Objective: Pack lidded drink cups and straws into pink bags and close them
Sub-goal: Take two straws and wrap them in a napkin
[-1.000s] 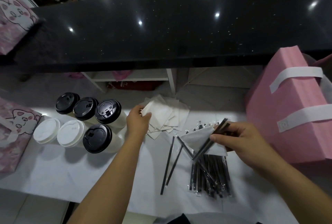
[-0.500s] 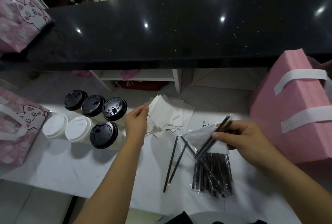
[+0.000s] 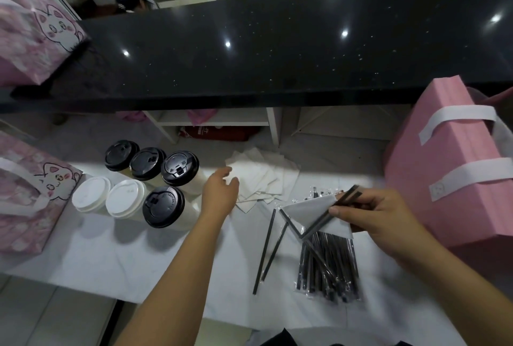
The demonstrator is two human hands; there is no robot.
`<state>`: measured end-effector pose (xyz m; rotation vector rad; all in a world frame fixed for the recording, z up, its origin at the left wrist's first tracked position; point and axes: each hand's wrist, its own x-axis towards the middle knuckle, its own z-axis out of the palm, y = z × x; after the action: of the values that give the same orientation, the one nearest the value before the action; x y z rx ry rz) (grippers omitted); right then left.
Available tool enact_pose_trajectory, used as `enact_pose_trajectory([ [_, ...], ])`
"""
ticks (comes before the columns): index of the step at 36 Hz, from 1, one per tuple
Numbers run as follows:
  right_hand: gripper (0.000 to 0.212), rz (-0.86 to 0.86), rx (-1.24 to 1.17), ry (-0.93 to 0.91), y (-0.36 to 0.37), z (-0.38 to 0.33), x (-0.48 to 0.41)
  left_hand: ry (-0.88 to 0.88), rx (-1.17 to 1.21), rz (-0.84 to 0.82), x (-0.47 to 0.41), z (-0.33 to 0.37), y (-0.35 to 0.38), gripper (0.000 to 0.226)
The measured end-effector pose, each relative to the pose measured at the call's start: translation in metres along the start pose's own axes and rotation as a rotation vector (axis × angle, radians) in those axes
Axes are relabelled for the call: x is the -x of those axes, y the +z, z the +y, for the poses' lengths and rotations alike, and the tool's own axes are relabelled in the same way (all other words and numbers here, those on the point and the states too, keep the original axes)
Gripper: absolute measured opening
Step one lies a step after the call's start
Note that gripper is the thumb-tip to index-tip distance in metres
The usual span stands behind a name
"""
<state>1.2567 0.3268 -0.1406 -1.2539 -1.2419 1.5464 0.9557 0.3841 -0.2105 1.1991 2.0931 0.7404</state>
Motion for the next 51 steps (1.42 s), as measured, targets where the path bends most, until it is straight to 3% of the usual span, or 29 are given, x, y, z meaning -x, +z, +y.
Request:
enact_pose_trajectory([
  [9,0.012,0.0,-0.016,0.009,0.0,-0.003,0.003,-0.03,-0.192,0.002,-0.035,-0.004,0.015,0.052],
  [13,0.016,-0.021,0.013,-0.014,-0.003,-0.001,0.003,-0.045,-0.182,0.035,-0.037,-0.003,0.016,0.038],
  [17,0.016,-0.034,0.062,-0.07,-0.006,0.0,0.003,-0.065,-0.056,0.026,-0.033,-0.002,0.014,0.01],
  [22,0.008,-0.04,0.111,-0.095,-0.007,0.001,0.001,0.059,0.087,0.063,-0.018,0.014,0.001,0.011],
  [26,0.013,-0.075,0.075,-0.069,-0.006,-0.002,0.001,0.124,0.26,-0.056,0.009,0.03,-0.012,0.004],
  [30,0.017,-0.194,0.128,-0.049,-0.006,-0.011,0.002,0.106,0.512,-0.296,0.046,0.05,-0.021,0.005],
  [35,0.03,-0.255,-0.157,0.019,0.001,-0.022,0.003,0.121,0.68,-0.653,0.09,0.068,-0.021,0.008],
  [38,0.047,-0.185,-0.301,0.105,0.007,-0.021,0.001,0.099,0.716,-0.667,0.108,0.069,-0.013,0.011],
  [42,0.033,-0.073,-0.43,0.183,0.013,-0.019,0.004,-0.03,0.89,-0.674,0.121,0.065,-0.004,0.013],
  [47,0.034,0.022,-0.378,0.225,0.016,-0.013,0.009,-0.098,0.902,-0.709,0.133,0.06,-0.006,0.016],
  [51,0.023,0.021,-0.421,0.208,0.017,-0.014,0.014,-0.096,0.946,-0.735,0.139,0.061,-0.009,0.046],
])
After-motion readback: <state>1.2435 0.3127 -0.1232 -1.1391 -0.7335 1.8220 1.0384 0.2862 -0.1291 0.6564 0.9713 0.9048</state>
